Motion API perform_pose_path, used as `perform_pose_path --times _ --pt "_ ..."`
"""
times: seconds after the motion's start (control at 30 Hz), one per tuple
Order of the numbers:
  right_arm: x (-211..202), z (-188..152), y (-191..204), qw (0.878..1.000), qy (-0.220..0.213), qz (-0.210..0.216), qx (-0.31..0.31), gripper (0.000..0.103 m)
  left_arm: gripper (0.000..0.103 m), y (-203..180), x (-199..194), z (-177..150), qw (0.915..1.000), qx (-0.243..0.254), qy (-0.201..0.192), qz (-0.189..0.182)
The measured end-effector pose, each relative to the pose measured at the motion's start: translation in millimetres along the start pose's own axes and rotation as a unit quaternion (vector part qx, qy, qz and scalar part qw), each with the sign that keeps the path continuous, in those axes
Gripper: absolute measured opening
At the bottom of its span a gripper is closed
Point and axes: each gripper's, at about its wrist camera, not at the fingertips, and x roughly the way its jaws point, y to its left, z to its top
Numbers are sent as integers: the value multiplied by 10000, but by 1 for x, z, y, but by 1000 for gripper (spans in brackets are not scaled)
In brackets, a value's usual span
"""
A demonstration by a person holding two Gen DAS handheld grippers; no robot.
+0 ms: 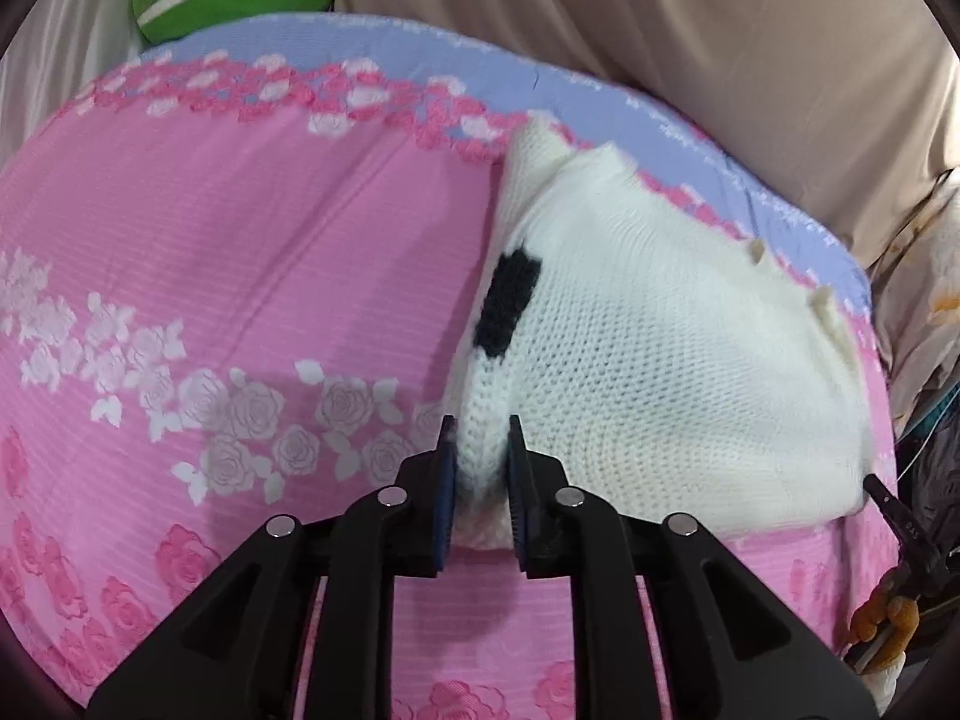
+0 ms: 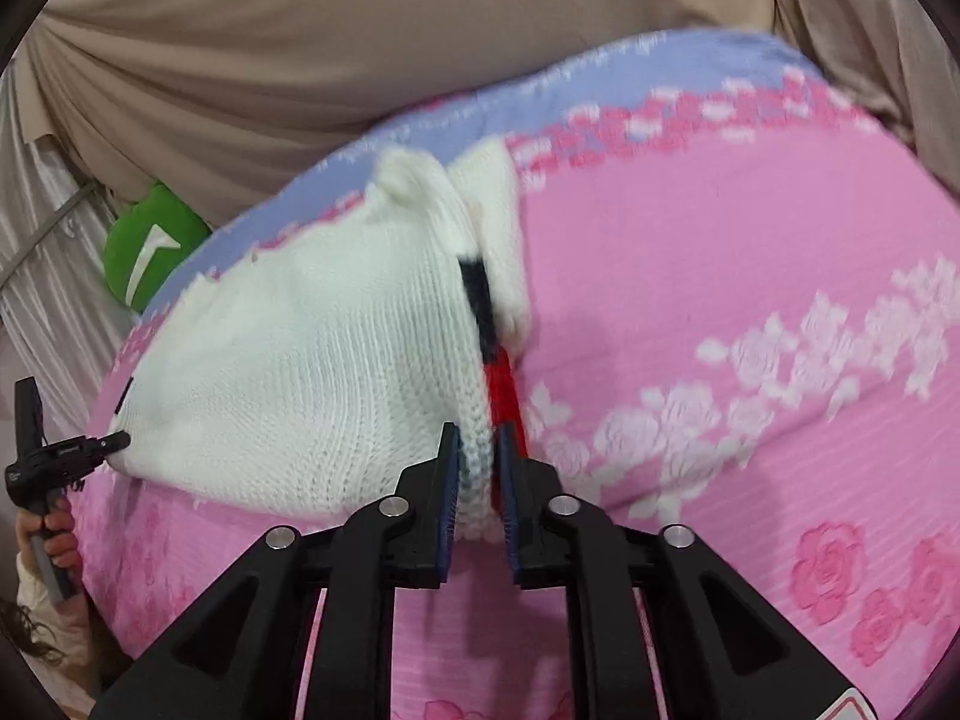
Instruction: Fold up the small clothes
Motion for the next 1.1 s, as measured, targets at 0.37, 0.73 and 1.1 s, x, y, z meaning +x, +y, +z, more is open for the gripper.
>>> perform_pose_path --times 0.37,0.73,1.1 --pt "69 106 58 9959 -248 148 -856 68 68 -66 33 99 9953 585 -772 -29" --pt "97 149 59 9961 -521 391 -594 7 4 -72 87 144 9950 702 -712 -14" --pt "175 166 10 9982 604 3 1 8 8 -59 154 170 9981 419 -295 352"
